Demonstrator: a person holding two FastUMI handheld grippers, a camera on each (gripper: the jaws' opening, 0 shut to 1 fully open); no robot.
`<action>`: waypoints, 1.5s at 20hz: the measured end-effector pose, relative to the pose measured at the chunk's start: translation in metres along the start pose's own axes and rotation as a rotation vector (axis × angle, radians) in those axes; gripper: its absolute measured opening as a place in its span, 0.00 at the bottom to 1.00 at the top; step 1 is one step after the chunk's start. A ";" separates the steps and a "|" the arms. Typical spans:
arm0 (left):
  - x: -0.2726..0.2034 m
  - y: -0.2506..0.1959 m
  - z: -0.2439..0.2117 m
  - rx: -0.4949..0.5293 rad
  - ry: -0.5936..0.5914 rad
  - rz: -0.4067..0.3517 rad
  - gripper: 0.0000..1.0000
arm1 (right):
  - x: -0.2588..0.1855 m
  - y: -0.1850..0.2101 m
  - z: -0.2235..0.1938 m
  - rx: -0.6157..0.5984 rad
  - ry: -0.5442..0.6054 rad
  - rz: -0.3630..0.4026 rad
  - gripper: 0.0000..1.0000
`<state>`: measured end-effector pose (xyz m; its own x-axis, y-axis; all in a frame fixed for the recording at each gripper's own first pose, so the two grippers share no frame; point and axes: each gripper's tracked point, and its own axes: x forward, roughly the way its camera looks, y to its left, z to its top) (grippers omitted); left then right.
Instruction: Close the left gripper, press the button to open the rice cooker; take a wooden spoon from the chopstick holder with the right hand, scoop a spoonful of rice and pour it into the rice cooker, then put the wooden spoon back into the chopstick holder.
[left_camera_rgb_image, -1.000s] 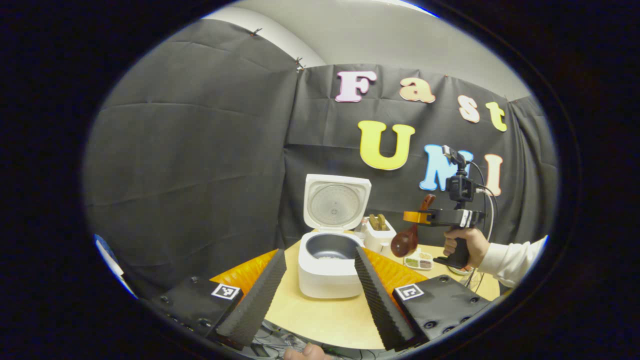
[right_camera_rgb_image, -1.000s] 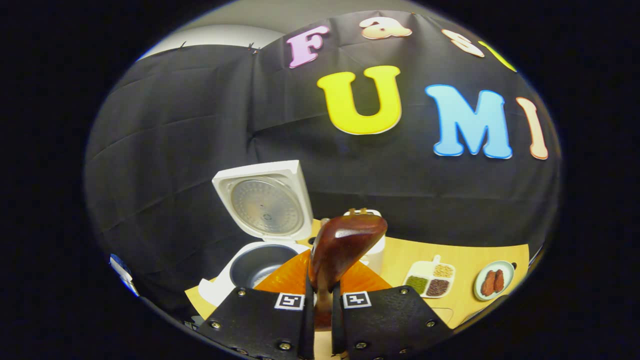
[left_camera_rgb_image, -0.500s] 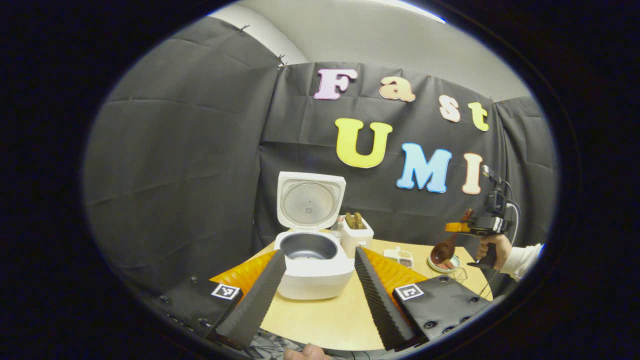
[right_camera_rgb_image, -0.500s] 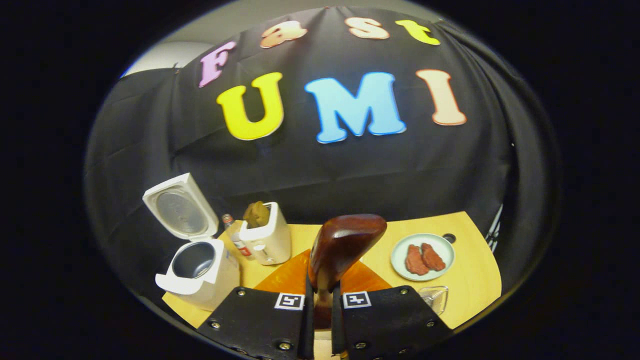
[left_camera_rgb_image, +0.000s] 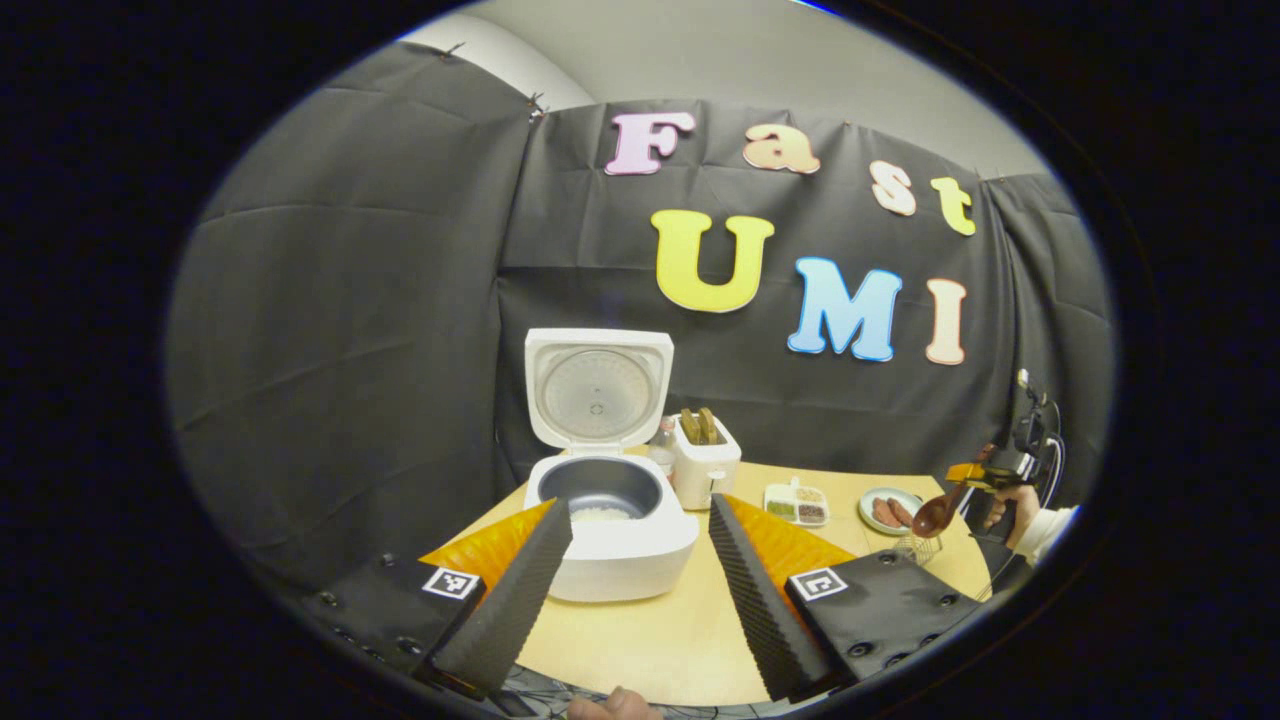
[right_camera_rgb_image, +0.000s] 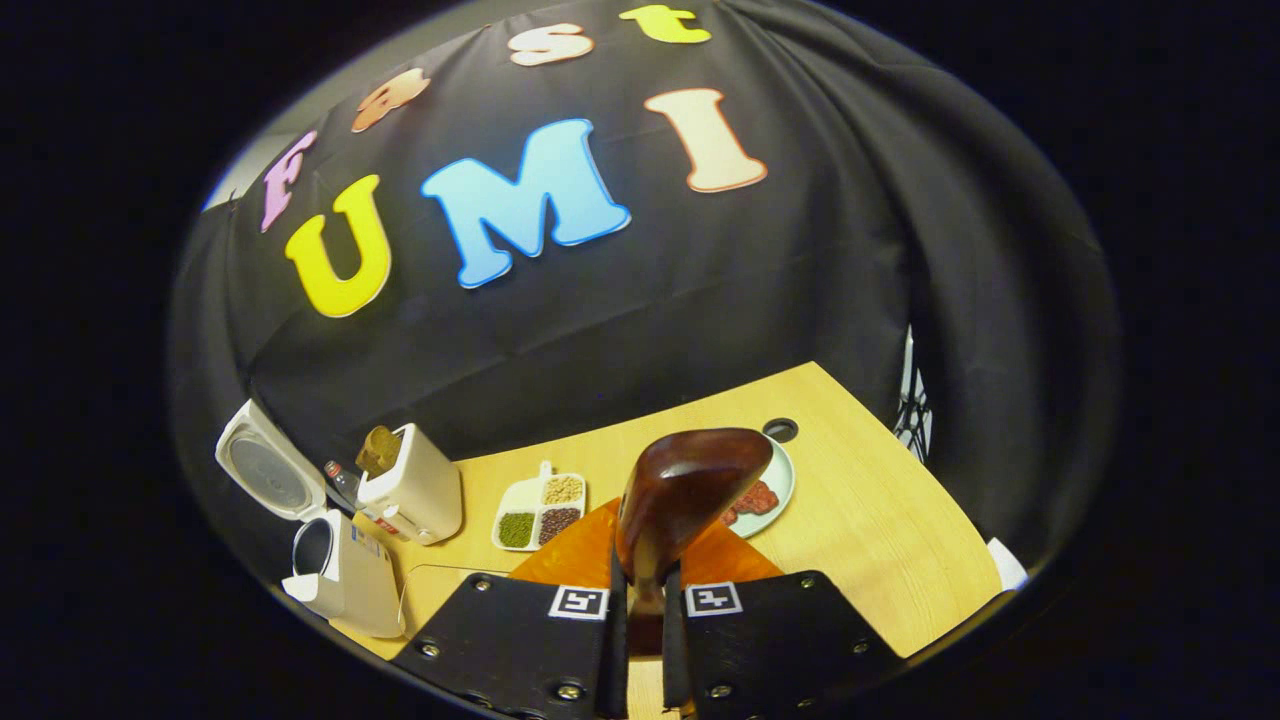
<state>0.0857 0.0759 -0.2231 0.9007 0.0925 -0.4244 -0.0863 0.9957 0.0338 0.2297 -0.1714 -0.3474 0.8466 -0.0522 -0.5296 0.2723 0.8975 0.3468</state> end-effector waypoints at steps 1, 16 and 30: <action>0.006 -0.006 0.001 0.008 0.005 -0.003 0.93 | 0.004 -0.009 -0.002 0.025 0.003 -0.013 0.14; 0.040 -0.060 0.021 0.051 0.014 -0.010 1.00 | 0.042 -0.060 -0.072 0.158 0.144 -0.063 0.17; 0.049 -0.083 0.049 0.077 -0.060 -0.086 0.93 | -0.014 -0.069 -0.080 0.283 0.134 -0.052 0.91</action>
<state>0.1581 -0.0020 -0.2021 0.9275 0.0048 -0.3739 0.0230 0.9973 0.0698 0.1630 -0.1976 -0.4256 0.7653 -0.0196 -0.6433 0.4462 0.7365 0.5084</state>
